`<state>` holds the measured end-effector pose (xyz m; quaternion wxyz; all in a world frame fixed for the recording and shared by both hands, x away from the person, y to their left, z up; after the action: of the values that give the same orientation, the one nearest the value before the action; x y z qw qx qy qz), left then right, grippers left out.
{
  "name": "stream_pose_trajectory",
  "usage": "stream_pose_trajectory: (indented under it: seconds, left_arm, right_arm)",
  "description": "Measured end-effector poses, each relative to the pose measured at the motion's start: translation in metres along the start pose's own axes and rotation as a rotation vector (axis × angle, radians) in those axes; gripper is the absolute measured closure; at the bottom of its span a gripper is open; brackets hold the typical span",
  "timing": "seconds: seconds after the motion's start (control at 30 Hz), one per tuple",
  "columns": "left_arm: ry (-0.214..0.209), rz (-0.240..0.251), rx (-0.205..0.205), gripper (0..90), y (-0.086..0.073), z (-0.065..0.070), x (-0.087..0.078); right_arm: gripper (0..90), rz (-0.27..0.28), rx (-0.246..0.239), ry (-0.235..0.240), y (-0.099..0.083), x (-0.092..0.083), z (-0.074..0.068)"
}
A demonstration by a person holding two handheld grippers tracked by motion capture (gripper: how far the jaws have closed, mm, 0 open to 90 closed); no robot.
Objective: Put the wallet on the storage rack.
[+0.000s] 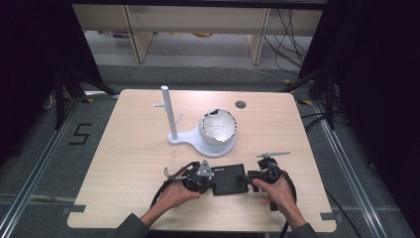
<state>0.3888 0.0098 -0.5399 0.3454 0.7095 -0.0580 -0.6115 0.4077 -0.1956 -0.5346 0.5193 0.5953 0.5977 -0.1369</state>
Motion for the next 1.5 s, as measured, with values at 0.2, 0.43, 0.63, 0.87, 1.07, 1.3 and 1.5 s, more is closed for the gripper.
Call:
stream_pose_trajectory:
  seconds: [0.2, 0.43, 0.63, 0.87, 1.07, 1.3, 1.5]
  left_arm:
    - [0.005, -0.008, 0.001, 89.1, -0.001, 0.001, 0.001]
    - [0.014, -0.012, 0.007, 89.3, -0.002, 0.002, 0.001]
    - [0.028, 0.011, -0.021, 89.4, -0.002, 0.005, 0.002]
    - [0.035, 0.012, -0.020, 89.5, -0.003, 0.008, 0.002]
    - [0.027, 0.008, -0.020, 89.4, -0.002, 0.009, 0.002]
    - [0.041, 0.002, 0.005, 89.3, -0.002, 0.010, 0.002]
    - [0.047, -0.007, 0.025, 89.2, -0.002, 0.010, 0.001]
  right_arm:
    - [37.9, -0.011, 0.017, 0.023, 0.004, 0.006, -0.001]
    - [39.4, 0.004, 0.096, 0.091, 0.006, 0.006, -0.001]
    - [49.0, 0.015, 0.210, 0.171, 0.005, 0.002, 0.003]
    - [51.7, 0.021, 0.183, 0.196, 0.001, 0.002, 0.005]
    - [60.8, -0.014, 0.166, 0.200, 0.005, 0.005, -0.002]
    - [64.2, -0.077, 0.141, 0.202, 0.014, -0.003, -0.010]
    - [69.3, -0.094, 0.146, 0.251, 0.017, -0.003, -0.011]
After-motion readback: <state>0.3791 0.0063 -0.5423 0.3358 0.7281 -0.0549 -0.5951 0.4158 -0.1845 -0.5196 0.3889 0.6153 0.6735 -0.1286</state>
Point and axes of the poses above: each handheld gripper's, and its own axes: x roughly forward along the jaws, y roughly out of its top, z roughly to its right, the point moved 5 cm from there along x, roughly forward along the jaws, and after that the axes turned 7 degrees about -z, right-handed, at the moved point
